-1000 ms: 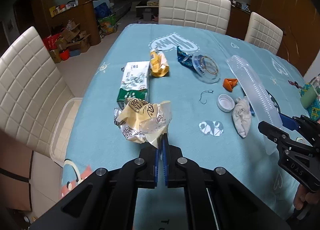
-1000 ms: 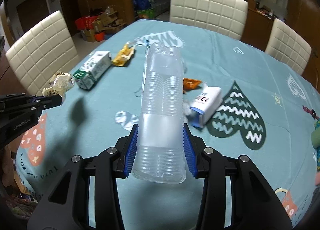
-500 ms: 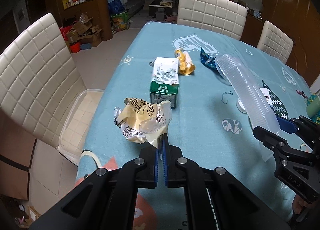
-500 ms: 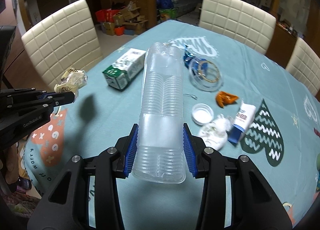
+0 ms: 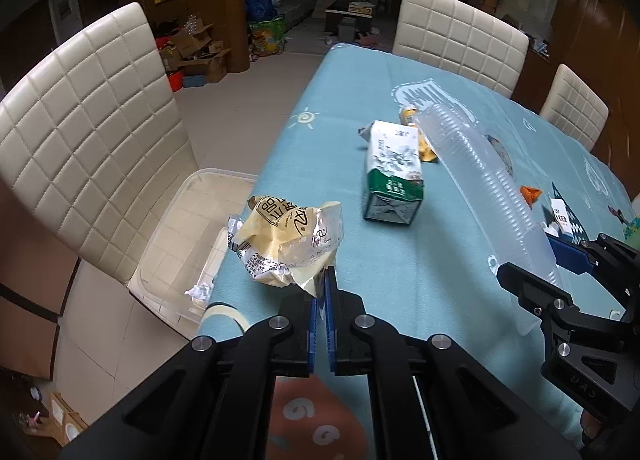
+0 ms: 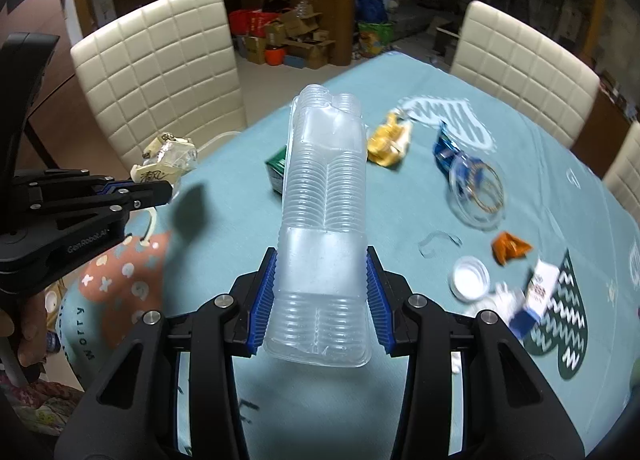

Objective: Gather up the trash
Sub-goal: 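Grasp the crumpled snack bag with the left tool while the right tool holds the cup stack, then carry the snack bag and cup stack over the clear bin and open both tools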

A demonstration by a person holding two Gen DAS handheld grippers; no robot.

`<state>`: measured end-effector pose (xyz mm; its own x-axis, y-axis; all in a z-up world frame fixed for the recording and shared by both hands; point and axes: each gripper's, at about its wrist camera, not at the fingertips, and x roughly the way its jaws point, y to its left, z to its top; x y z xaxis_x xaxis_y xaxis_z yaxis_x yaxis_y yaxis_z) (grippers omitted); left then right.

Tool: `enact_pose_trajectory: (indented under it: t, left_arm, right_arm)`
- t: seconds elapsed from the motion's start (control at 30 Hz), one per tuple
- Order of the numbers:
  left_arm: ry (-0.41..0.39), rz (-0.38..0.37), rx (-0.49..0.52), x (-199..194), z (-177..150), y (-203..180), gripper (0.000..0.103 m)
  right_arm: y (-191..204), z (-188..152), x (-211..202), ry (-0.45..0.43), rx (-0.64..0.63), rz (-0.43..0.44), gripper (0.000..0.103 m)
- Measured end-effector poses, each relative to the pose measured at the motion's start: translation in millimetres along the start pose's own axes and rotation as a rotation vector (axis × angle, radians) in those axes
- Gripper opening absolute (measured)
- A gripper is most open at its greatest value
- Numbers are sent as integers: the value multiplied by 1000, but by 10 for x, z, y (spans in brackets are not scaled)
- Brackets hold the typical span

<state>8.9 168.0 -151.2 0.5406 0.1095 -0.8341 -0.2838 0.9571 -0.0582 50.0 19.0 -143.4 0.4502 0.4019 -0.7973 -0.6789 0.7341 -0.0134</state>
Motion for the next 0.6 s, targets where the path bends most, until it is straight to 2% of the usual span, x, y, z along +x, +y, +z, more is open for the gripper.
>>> enact_pose_trajectory:
  t: [0.6]
  left_arm:
    - [-13, 111, -117, 127, 231, 824, 4]
  right_arm:
    - [640, 700, 482, -31, -146, 96, 45]
